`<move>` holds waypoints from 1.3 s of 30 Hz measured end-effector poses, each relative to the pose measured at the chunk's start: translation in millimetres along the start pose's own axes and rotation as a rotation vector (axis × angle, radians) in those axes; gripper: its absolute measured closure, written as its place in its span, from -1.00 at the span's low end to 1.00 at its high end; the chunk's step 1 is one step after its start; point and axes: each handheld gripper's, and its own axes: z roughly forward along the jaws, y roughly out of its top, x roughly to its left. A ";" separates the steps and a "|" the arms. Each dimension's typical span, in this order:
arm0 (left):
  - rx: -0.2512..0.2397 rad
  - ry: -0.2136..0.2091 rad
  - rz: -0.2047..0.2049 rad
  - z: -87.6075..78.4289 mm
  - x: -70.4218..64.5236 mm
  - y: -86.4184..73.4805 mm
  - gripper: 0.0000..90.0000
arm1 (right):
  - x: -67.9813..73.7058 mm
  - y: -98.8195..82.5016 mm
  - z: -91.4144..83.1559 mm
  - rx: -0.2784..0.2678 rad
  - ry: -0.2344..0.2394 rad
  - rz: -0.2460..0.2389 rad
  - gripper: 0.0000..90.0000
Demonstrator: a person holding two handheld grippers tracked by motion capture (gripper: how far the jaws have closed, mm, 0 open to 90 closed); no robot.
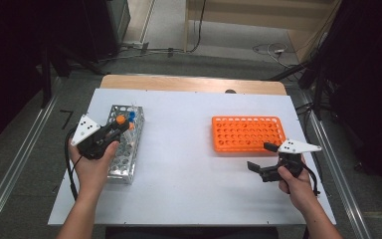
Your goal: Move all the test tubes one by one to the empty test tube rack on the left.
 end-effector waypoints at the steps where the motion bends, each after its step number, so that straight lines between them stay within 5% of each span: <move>1: 0.005 0.002 0.003 0.6 -0.1 -0.6 0.66 | 0.1 0.0 0.0 0.001 -0.002 -0.001 -1.00; 18: 0.152 0.085 0.047 5.6 -12.8 -0.8 0.64 | -1.1 -0.8 0.4 0.003 -0.010 0.001 -1.00; 39: 0.245 0.095 0.007 11.3 -12.5 -3.3 0.54 | -2.1 -2.1 2.6 0.009 -0.012 0.007 -1.00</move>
